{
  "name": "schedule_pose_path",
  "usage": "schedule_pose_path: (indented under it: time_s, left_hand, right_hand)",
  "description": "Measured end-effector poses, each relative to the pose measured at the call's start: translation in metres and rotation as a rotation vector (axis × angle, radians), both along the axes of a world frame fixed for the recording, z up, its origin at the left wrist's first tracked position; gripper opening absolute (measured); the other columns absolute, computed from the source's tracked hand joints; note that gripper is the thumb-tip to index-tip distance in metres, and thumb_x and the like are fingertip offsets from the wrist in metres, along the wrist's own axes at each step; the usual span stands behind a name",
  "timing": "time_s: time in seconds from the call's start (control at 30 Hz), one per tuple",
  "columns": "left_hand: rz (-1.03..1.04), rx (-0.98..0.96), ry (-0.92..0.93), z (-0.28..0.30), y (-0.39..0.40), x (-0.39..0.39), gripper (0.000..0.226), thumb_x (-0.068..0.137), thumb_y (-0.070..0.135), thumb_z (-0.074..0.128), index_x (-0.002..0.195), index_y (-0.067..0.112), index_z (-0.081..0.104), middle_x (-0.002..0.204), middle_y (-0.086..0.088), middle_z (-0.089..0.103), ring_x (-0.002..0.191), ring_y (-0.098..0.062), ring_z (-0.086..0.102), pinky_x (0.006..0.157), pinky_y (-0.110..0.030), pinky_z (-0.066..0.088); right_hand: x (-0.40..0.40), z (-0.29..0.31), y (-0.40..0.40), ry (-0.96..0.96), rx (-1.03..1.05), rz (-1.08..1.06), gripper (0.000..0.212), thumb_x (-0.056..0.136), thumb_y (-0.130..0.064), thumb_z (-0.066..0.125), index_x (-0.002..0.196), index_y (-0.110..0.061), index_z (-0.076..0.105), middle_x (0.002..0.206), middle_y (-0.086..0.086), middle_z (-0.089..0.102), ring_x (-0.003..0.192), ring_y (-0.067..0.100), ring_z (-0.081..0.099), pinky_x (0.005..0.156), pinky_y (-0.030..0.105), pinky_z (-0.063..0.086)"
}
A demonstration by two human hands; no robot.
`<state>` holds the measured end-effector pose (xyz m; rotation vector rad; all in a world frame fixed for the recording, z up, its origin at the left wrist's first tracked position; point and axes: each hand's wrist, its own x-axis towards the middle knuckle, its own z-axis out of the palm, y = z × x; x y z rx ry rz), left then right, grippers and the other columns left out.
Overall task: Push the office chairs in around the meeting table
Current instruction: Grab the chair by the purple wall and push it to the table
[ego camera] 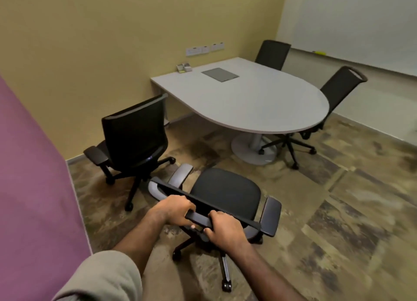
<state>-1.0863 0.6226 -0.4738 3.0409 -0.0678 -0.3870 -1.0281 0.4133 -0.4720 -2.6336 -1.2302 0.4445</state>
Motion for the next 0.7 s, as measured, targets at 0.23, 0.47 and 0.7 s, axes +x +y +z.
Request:
schedule_pose_path:
  time_s: [0.23,0.47,0.7]
  left_hand:
    - [0.020,0.117,-0.007,-0.020,0.015,0.017,0.020,0.073,0.043,0.058,0.073,0.022,0.057,0.080,0.001,0.067,0.072,-0.024,0.064,0.064,-0.036,0.052]
    - [-0.031,0.068,-0.073,-0.030,0.028,0.045,0.023,0.067,0.047,0.050,0.064,0.024,0.047,0.062,0.008,0.048,0.061,-0.022,0.058,0.057,-0.031,0.040]
    - [-0.009,0.042,-0.170,-0.038,0.046,0.117,0.026,0.066,0.047,0.047,0.066,0.023,0.054,0.070,0.002,0.065,0.064,-0.025,0.064,0.058,-0.033,0.046]
  right_hand:
    - [0.010,-0.023,0.019,-0.054,-0.092,-0.131,0.019,0.080,-0.038,0.057,0.084,-0.021,0.062,0.087,0.004,0.071,0.080,0.031,0.068,0.064,0.037,0.046]
    - [0.042,-0.028,0.028,-0.101,-0.106,-0.119,0.017,0.075,-0.039,0.050,0.079,-0.024,0.054,0.083,0.004,0.069,0.077,0.031,0.066,0.063,0.037,0.044]
    - [0.121,-0.029,0.050,-0.165,-0.146,-0.116,0.016,0.075,-0.034,0.050,0.080,-0.022,0.059,0.086,0.006,0.072,0.083,0.034,0.067,0.067,0.040,0.049]
